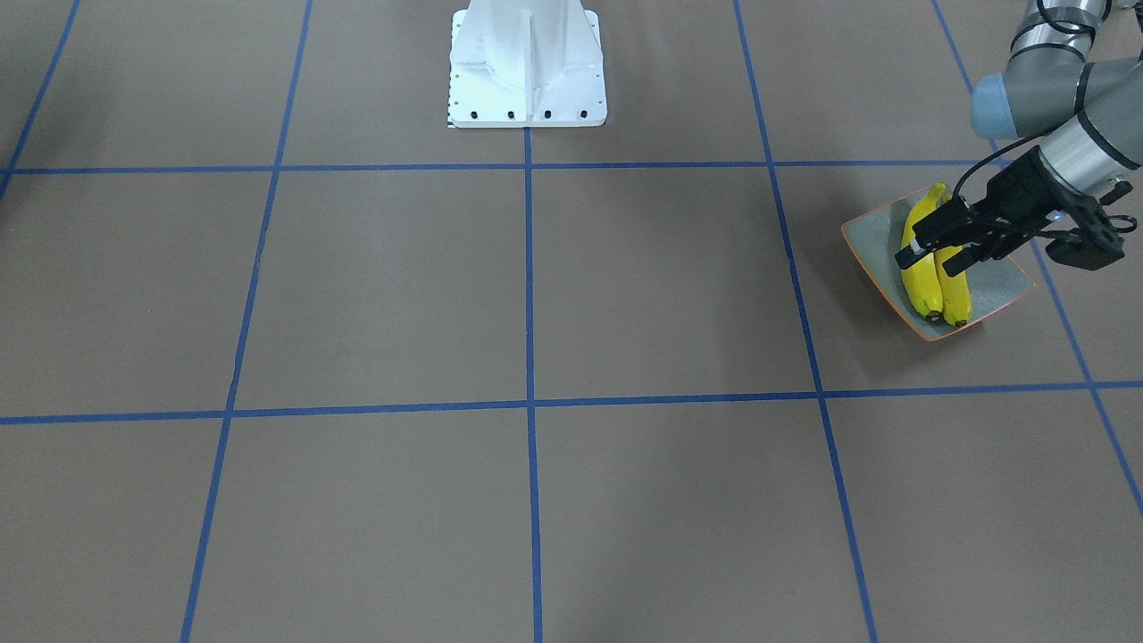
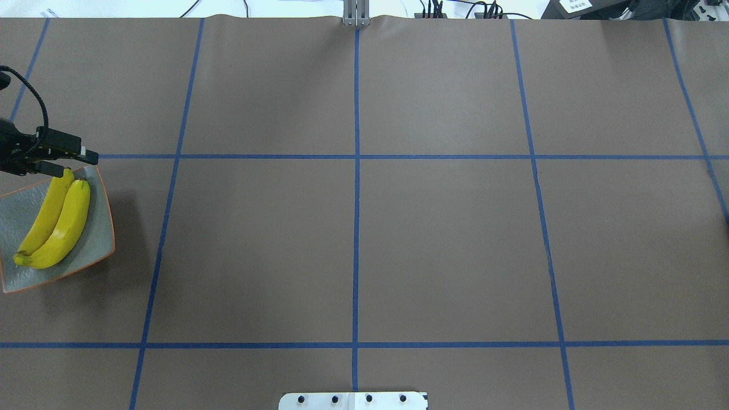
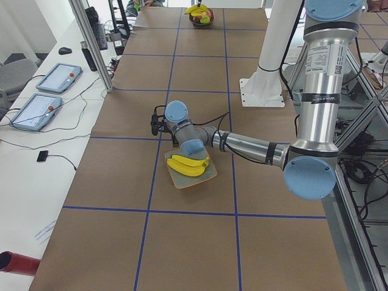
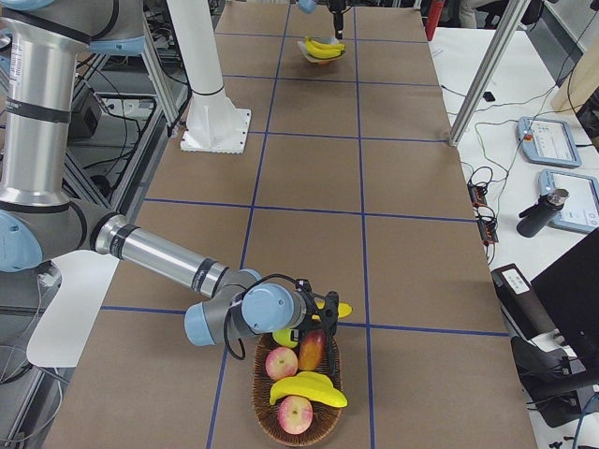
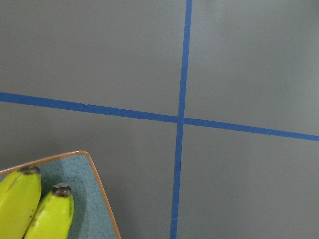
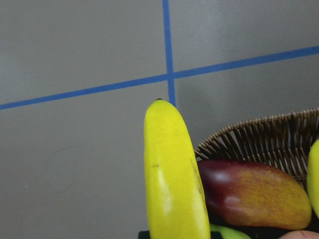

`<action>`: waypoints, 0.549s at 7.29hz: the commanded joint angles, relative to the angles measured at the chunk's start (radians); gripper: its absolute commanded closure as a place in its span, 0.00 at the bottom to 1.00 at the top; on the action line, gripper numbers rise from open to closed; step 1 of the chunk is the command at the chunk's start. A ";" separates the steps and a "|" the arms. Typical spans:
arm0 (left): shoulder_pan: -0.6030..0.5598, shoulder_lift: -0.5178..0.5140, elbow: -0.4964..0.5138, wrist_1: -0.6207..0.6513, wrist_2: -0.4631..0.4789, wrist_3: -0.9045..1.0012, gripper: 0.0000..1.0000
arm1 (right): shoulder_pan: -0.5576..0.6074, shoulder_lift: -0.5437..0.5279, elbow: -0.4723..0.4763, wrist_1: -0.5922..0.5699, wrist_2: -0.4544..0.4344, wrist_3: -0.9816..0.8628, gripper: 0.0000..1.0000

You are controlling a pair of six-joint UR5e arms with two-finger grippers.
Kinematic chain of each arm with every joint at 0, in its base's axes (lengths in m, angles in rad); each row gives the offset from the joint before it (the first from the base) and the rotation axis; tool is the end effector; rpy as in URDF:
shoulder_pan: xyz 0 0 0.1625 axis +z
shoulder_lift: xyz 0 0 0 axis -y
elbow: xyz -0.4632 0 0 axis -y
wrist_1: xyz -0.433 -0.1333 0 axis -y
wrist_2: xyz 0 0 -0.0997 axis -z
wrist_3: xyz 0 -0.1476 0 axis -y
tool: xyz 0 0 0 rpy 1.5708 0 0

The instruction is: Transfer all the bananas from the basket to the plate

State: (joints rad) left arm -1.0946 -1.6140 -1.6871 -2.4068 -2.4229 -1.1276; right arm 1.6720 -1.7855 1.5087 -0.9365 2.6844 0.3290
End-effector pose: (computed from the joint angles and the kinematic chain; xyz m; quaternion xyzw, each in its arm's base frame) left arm 0.2476 -0.5286 0.5257 0.0413 0.5650 -0.0691 0.8212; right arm 0.0447 -0.4317 0.7595 0.0909 -0.5338 0.0865 0.8362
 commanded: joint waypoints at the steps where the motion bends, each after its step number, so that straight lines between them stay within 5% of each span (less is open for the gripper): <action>1: 0.005 -0.047 0.003 -0.002 -0.002 -0.082 0.01 | -0.073 0.064 0.149 -0.070 0.002 0.257 1.00; 4: 0.013 -0.210 0.032 0.005 -0.001 -0.280 0.00 | -0.292 0.340 0.215 -0.065 -0.043 0.731 1.00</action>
State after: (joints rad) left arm -1.0855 -1.7661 -1.6655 -2.4066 -2.4242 -1.3471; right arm 1.4660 -1.5689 1.7017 -1.0026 2.6677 0.8631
